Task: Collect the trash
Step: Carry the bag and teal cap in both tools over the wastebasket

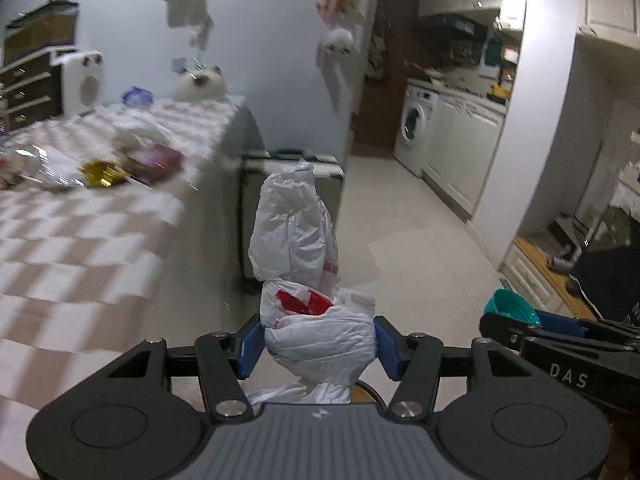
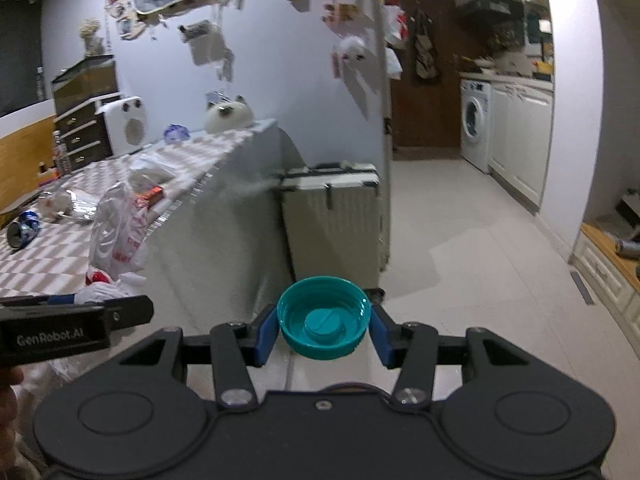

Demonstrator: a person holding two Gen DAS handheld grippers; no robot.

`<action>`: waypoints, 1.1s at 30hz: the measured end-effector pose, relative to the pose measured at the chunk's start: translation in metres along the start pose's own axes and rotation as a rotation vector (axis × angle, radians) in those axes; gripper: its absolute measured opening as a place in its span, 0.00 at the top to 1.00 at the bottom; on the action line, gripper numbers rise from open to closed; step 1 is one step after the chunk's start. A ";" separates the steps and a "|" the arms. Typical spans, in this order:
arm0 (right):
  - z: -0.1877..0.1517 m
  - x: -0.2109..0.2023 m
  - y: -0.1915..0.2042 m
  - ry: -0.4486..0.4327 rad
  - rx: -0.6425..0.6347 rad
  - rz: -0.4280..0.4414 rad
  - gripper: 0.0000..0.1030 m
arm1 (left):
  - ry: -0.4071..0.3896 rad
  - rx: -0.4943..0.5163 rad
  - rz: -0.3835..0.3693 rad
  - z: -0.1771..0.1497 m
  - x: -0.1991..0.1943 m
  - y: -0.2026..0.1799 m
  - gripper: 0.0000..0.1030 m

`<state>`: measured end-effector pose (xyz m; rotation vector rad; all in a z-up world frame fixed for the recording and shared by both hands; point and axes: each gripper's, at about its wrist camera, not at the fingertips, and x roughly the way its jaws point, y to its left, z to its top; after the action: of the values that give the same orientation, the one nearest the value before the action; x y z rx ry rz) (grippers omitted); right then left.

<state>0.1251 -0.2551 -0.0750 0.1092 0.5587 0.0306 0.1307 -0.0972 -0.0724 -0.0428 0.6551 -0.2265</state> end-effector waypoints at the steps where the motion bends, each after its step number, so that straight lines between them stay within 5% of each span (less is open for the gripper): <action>1: -0.003 0.004 -0.006 0.009 0.007 -0.006 0.52 | 0.017 0.001 -0.009 -0.003 0.009 -0.004 0.44; 16: -0.066 0.100 -0.063 0.214 0.101 -0.050 0.52 | 0.269 -0.034 -0.059 -0.061 0.160 -0.015 0.44; 33: -0.122 0.242 -0.100 0.402 0.174 -0.034 0.52 | 0.434 -0.032 -0.063 -0.128 0.318 0.002 0.43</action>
<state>0.2648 -0.3290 -0.3167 0.2664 0.9645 -0.0304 0.2978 -0.1622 -0.3643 -0.0460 1.0907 -0.2894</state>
